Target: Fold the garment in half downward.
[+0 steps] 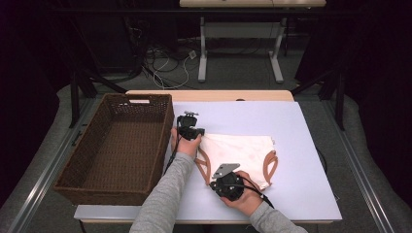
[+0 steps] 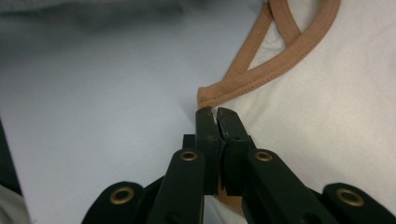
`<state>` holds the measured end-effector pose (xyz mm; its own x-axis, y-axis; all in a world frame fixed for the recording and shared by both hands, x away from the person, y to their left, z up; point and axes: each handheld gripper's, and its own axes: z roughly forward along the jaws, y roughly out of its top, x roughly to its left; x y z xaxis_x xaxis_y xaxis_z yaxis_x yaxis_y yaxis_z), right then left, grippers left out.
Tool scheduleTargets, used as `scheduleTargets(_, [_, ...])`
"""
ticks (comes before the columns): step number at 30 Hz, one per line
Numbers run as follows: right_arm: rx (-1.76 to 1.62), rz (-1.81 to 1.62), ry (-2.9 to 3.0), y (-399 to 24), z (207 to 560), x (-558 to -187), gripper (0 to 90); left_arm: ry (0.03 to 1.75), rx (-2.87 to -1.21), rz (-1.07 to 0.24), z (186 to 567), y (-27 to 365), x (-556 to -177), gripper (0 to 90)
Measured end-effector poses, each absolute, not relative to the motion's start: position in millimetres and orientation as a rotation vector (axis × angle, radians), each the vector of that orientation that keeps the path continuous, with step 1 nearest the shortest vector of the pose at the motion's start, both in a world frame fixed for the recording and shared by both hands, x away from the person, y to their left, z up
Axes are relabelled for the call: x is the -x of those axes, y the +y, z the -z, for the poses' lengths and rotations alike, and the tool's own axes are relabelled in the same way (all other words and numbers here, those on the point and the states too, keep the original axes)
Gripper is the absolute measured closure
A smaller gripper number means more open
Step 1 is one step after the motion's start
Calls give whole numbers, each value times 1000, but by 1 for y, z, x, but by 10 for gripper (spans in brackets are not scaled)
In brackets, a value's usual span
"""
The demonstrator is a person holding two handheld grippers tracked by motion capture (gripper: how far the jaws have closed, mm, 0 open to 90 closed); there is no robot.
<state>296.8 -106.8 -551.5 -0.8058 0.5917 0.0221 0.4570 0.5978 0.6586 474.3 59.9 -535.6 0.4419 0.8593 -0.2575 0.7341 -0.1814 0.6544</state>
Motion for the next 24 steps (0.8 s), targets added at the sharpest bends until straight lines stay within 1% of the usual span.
scheduleTargets(8, [-1040,-1127,2619,-116,537,-299,885,1339,-1946,-213,522,60,-473,885])
scheduleTargets(24, [-1047,-1364,2539,-125,501,-301,886,1329,-1918,-305,473,62,-467,885])
